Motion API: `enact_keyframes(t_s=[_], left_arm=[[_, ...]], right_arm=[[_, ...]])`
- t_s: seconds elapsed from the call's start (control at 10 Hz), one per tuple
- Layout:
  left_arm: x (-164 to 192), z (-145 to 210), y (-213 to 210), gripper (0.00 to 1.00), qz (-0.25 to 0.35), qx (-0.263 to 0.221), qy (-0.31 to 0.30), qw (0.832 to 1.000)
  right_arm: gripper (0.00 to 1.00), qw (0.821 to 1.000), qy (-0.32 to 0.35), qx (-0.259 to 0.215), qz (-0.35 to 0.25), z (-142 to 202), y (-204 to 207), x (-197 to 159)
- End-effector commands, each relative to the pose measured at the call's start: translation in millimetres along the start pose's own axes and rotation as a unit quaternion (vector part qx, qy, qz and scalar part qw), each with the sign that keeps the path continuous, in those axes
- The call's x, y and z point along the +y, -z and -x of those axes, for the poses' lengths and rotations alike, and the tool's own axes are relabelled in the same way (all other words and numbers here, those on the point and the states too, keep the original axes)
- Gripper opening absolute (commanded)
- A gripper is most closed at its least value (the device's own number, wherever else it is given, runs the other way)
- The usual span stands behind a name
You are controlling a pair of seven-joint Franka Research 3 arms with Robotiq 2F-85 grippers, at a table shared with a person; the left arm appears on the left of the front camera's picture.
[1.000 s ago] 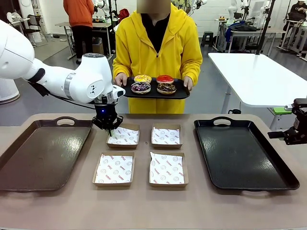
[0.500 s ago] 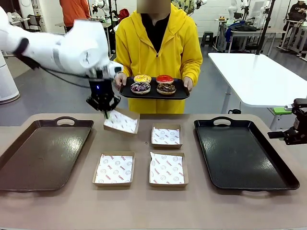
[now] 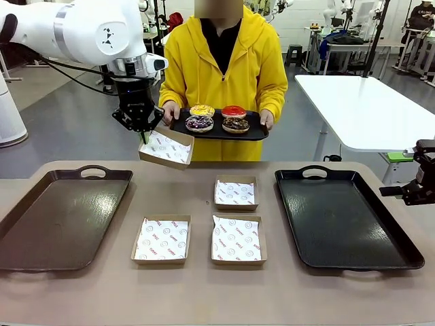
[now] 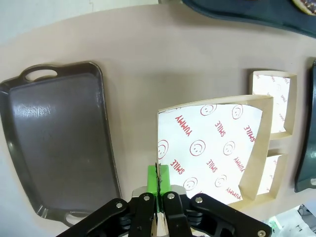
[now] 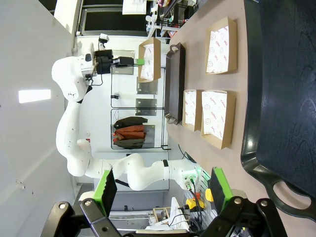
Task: Individually package the donuts and arrange them on the tray.
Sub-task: Pick up one Paper togo box, then place the picked Paper togo box on the Handle tray while simultaneously picking up another Paper togo box from the table with the other hand.
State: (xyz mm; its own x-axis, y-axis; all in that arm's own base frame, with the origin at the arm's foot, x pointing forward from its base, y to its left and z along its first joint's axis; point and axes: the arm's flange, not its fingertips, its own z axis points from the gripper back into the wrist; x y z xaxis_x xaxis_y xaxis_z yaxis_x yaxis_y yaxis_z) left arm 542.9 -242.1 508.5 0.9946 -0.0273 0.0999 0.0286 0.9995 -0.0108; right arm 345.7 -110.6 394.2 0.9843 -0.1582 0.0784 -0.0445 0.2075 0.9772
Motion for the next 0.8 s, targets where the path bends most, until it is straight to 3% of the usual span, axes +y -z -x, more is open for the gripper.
enact_keyframes(t_s=[0.0,0.7], left_arm=[[0.3,0.5,-7.1,0.0,0.003,-0.008,-0.001,1.0],[0.3,0.5,-7.1,0.0,0.003,-0.008,-0.001,1.0]], right_arm=[[1.0,1.0,-0.003,-0.001,-0.006,0.5,-0.5,0.4],[1.0,1.0,-0.003,-0.001,-0.006,0.5,-0.5,0.4]])
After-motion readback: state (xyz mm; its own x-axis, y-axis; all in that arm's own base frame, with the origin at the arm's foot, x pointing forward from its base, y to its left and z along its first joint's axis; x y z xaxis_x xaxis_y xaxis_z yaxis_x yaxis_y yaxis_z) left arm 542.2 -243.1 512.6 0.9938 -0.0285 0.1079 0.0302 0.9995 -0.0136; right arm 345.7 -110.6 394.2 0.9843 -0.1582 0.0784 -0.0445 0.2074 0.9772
